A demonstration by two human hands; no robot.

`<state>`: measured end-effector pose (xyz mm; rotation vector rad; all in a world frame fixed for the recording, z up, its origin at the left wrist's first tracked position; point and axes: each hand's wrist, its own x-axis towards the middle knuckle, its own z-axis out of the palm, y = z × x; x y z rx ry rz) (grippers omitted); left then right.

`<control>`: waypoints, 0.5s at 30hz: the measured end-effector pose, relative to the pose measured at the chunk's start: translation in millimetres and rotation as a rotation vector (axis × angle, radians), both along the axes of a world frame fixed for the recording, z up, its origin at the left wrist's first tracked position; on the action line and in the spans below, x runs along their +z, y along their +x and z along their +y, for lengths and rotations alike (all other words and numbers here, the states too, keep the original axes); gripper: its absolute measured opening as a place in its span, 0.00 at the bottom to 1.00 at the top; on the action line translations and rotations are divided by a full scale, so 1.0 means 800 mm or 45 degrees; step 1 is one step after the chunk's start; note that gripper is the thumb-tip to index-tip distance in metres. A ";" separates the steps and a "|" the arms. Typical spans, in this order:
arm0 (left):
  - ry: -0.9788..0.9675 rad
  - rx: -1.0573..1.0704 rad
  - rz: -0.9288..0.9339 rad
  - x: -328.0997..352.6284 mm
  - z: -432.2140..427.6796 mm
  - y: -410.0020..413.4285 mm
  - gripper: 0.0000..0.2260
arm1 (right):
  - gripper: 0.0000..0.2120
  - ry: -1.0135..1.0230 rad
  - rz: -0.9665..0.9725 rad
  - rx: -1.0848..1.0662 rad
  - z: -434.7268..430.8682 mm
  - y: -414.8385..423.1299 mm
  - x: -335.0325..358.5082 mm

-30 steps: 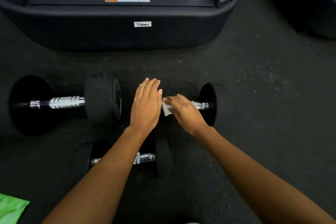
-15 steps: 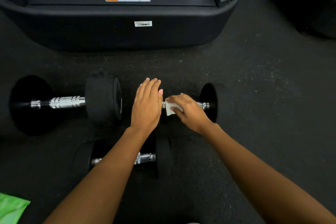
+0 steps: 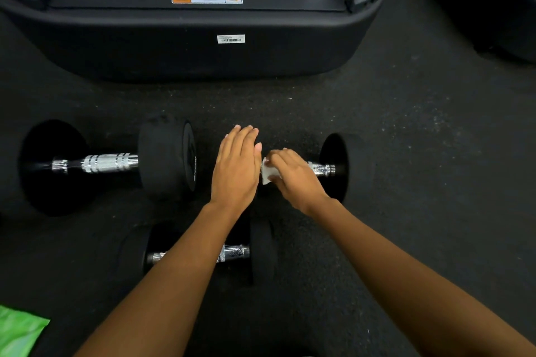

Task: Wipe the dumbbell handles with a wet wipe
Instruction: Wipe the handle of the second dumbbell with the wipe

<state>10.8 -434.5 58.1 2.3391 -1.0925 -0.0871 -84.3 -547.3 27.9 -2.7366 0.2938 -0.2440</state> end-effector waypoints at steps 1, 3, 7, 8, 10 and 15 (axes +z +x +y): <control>-0.003 0.004 -0.002 0.000 0.000 0.000 0.19 | 0.15 -0.010 0.002 -0.011 0.003 0.004 0.001; -0.010 0.009 -0.008 0.000 0.000 0.000 0.20 | 0.17 -0.056 0.010 -0.009 0.010 0.013 0.001; 0.004 0.004 -0.013 0.000 -0.001 0.001 0.20 | 0.20 -0.161 0.021 0.047 0.012 0.013 -0.004; 0.007 -0.001 -0.013 0.000 -0.002 0.001 0.21 | 0.19 -0.183 0.015 0.058 0.009 0.008 -0.006; 0.007 -0.004 -0.012 -0.001 -0.002 0.001 0.22 | 0.19 -0.194 -0.018 0.051 0.002 -0.007 -0.008; -0.007 0.005 -0.046 -0.001 -0.001 0.001 0.24 | 0.14 -0.092 -0.079 -0.041 -0.008 -0.027 -0.011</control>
